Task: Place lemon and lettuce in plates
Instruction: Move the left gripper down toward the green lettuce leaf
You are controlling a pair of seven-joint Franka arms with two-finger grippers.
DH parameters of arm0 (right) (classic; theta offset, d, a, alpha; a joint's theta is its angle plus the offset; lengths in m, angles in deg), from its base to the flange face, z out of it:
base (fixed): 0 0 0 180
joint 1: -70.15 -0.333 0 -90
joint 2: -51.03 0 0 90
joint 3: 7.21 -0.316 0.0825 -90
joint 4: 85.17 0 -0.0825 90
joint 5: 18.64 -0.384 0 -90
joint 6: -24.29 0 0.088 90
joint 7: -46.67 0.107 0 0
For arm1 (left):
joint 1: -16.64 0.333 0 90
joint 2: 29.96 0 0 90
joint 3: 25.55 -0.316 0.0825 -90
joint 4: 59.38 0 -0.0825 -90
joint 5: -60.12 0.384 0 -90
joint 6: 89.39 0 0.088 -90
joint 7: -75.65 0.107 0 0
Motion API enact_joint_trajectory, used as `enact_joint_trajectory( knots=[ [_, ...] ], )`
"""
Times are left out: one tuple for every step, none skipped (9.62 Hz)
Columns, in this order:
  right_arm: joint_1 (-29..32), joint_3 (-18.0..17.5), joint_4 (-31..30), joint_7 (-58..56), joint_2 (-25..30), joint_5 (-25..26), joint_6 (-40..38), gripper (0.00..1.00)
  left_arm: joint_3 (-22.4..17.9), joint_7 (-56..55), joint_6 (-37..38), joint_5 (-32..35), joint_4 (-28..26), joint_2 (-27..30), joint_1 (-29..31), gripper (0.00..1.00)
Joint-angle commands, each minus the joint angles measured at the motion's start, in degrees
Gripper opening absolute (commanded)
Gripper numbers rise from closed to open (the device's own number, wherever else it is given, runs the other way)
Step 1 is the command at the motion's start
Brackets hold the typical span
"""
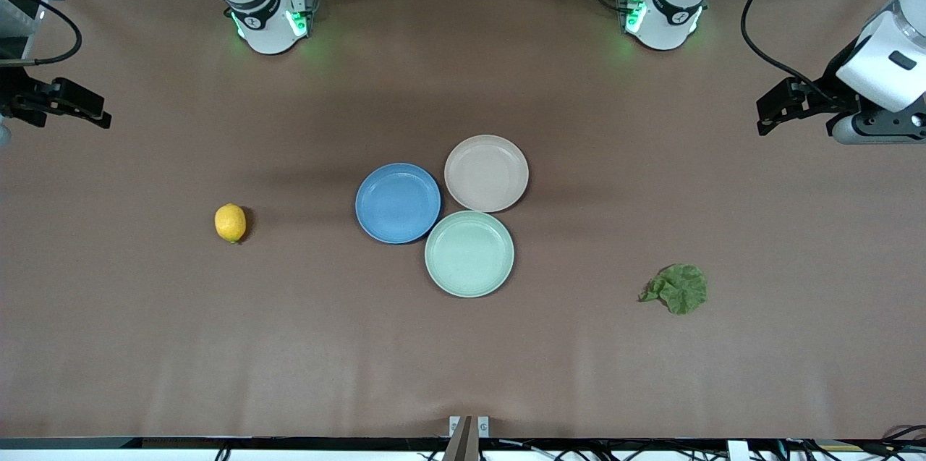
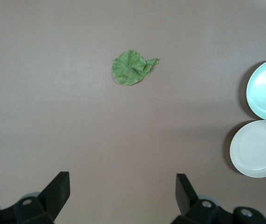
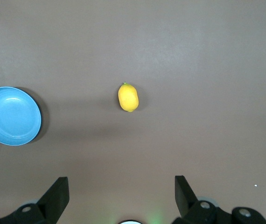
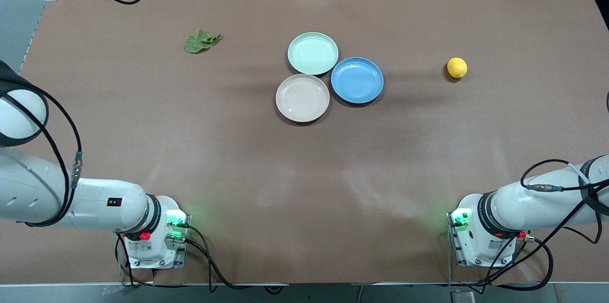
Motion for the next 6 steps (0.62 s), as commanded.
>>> enact_joint_trajectory(
  knots=[
    [0.1, -0.1, 1.6, 0.7, -0.8, 0.2, -0.6, 1.00, 0.3, 1.2, 0.6, 0.5, 0.0, 0.3, 0.4, 1.00],
    [0.3, -0.1, 1.6, 0.7, -0.8, 0.2, -0.6, 1.00, 0.3, 0.7, 0.6, 0.7, 0.0, 0.0, 0.3, 1.00],
    [0.4, -0.1, 1.5, 0.6, -0.8, 0.2, -0.6, 1.00, 0.3, 0.7, 0.6, 0.6, 0.0, -0.2, 0.3, 1.00],
    [0.5, -0.1, 1.5, 0.6, -0.8, 0.2, -0.6, 1.00, 0.3, 0.7, 0.6, 0.6, 0.0, -0.2, 0.3, 1.00],
    [0.5, -0.1, 1.5, 0.6, -0.8, 0.2, -0.6, 1.00, 0.3, 0.7, 0.6, 0.5, 0.0, -0.2, 0.1, 1.00],
    [0.5, -0.1, 1.5, 0.6, -0.8, 0.2, -0.6, 1.00, 0.3, 0.6, 0.6, 0.5, 0.0, -0.5, -0.2, 1.00]
  ],
)
